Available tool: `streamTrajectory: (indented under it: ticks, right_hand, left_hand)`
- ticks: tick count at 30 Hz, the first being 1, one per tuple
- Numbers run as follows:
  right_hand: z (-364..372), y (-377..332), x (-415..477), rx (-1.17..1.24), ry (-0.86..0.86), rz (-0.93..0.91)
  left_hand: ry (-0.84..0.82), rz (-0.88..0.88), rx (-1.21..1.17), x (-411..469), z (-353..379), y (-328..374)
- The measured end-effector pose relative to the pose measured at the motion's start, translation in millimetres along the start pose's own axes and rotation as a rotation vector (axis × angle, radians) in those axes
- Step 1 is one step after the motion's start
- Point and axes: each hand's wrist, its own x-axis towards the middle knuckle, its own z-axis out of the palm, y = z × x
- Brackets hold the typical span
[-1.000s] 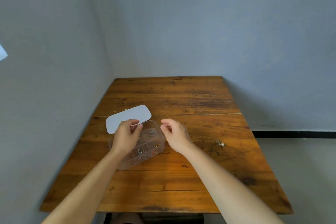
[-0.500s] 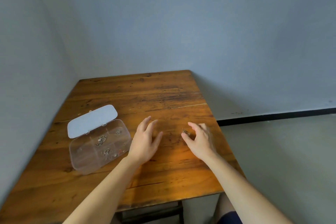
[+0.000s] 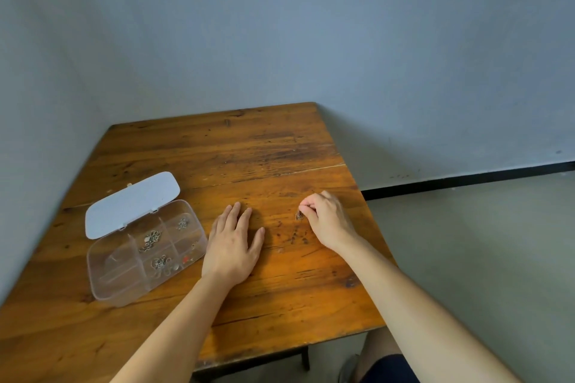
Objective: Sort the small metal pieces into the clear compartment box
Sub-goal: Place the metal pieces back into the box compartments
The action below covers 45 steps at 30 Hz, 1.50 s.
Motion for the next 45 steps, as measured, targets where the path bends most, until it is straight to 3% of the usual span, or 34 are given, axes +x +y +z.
streamTrajectory:
  ticks: [7, 14, 17, 22, 31, 35, 38, 42, 45]
  right_hand:
    - [-23, -19, 81, 0.19, 0.16, 0.061]
    - [-30, -24, 134, 0.233, 0.258, 0.095]
    - [-17, -11, 135, 0.182, 0.229, 0.141]
    - [4, 11, 115, -0.042, 0.041, 0.23]
    - [-16, 3, 68, 0.025, 0.002, 0.244]
    - [-19, -8, 43, 0.021, 0.001, 0.19]
    - [-15, -23, 31, 0.018, -0.012, 0.161]
    - [2, -61, 20, 0.066, -0.065, 0.09]
    - [22, -97, 12, 0.113, -0.103, 0.003]
  left_hand:
    - [0.021, 0.006, 0.012, 2, 3, -1]
    - [0.045, 0.018, 0.018, 5, 4, -2]
    - [0.042, 0.019, 0.022, 5, 5, -3]
    - [0.031, 0.009, 0.016, 5, 5, -4]
    - [-0.006, -0.007, -0.023, 4, 0, 0]
    - [-0.036, -0.078, -0.313, 6, -17, 9]
    - [0.062, -0.119, -0.56, 0, -45, 16]
    - [0.2, -0.108, -0.546, -18, -86, -10]
    - [0.263, -0.214, -0.509, -32, -105, -60]
